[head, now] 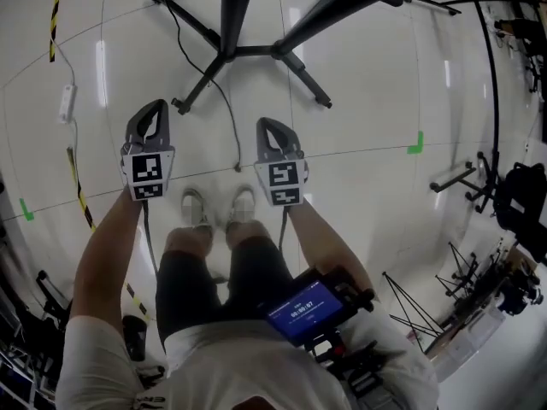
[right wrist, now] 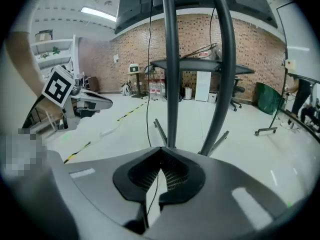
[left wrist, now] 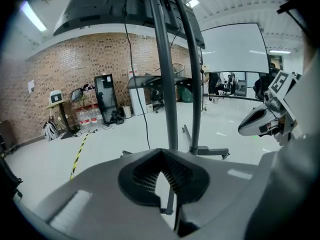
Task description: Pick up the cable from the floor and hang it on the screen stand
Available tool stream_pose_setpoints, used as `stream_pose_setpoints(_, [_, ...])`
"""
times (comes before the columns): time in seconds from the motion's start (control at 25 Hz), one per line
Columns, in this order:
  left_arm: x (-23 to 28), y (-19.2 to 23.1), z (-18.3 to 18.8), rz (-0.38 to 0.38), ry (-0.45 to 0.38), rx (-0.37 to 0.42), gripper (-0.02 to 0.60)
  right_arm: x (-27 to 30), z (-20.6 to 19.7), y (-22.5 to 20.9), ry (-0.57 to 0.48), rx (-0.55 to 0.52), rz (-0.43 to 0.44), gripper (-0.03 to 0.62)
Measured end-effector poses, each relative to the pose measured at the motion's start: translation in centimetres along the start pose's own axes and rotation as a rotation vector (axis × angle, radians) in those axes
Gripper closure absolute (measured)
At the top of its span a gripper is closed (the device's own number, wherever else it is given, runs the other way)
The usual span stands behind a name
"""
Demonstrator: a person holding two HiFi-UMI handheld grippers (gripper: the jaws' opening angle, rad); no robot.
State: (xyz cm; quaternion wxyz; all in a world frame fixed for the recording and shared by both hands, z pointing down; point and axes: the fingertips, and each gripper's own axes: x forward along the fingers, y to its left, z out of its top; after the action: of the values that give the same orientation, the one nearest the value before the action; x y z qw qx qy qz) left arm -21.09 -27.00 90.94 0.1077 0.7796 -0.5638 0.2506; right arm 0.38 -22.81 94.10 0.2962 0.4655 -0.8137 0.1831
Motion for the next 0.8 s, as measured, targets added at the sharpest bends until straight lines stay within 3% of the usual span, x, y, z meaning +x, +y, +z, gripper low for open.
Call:
stream_pose_setpoints(0.4, [11.7,0.4,-13.1,0.012,-0.066,0.006,0.580,14.3,-12.8,-0.6,-0.018,-0.027,0.009,0.580])
stream_pose_setpoints(0.8, [19.2,0.5,-19.7,-0.004,-0.145,-0.022,0.580,24.7,-19.3,-1.0,-0.043,-0.065,0.030,0.580])
